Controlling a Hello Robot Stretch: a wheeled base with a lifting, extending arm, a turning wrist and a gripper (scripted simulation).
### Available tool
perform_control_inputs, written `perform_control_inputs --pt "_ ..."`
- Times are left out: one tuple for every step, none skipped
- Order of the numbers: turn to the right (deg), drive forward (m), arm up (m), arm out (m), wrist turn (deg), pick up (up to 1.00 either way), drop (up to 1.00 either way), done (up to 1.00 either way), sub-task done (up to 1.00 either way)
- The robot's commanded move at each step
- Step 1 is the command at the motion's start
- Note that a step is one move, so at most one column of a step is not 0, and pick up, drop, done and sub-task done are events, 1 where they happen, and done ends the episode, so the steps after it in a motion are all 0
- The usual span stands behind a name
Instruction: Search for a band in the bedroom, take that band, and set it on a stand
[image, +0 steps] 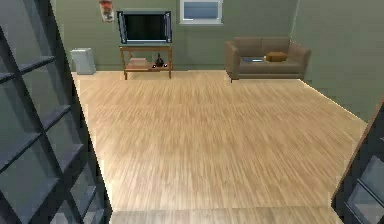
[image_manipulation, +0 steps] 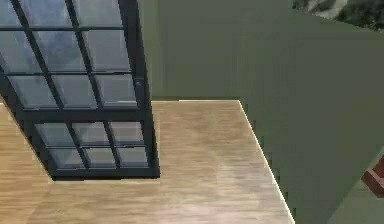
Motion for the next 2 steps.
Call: perform_control_inputs --pt "0.0 1.00 0.00 0.00 0.0 0.00 0.00 0.00 0.00" --pt "-3.0 0.00 0.00 0.00 0.0 0.00 0.00 0.00 0.00"
